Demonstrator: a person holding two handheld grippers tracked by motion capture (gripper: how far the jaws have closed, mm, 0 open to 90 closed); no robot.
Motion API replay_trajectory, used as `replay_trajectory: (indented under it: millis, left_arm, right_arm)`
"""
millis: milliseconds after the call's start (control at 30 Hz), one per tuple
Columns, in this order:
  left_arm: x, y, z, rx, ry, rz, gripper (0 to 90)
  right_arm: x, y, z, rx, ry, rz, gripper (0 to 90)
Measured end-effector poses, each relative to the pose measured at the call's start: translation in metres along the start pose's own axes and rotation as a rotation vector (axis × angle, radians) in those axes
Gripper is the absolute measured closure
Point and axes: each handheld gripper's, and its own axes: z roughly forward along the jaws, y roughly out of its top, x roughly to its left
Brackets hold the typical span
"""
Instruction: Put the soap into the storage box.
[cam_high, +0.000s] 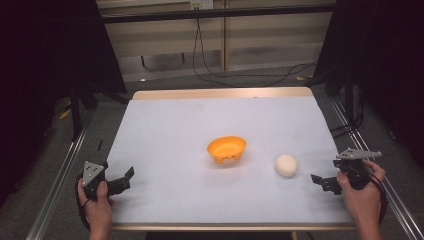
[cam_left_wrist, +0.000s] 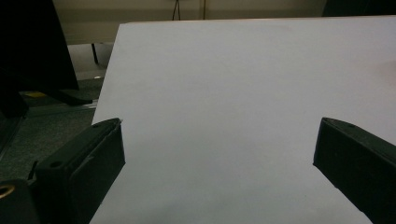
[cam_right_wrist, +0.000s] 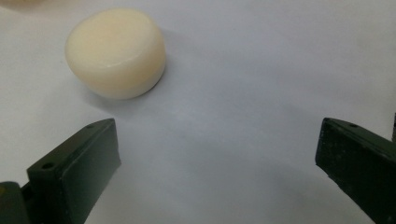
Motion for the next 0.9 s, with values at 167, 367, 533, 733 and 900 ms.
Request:
replay_trajectory:
  millis: [167, 367, 533, 733, 900]
  left_arm:
    - [0.000, 0.000, 0.000, -0.001, -0.006, -0.005, 1.9]
    - [0.000, 0.000, 0.001, 0.002, -0.008, -0.010, 1.9]
    - [0.000, 0.000, 0.001, 0.004, -0.006, -0.011, 1.9]
    - [0.001, 0.000, 0.001, 0.005, -0.013, -0.013, 1.9]
    - [0.001, 0.000, 0.001, 0.005, -0.014, -0.016, 2.0]
  right_arm:
    - [0.000, 0.010, 0.004, 0.029, 0.017, -0.034, 0.8]
    - [0.002, 0.019, 0.008, 0.067, 0.031, -0.045, 0.8]
    - [0.002, 0.027, 0.013, 0.097, 0.055, -0.068, 2.8]
    - [0.007, 0.036, 0.015, 0.133, 0.069, -0.078, 3.8]
    - [0.010, 0.041, 0.018, 0.153, 0.083, -0.093, 3.9]
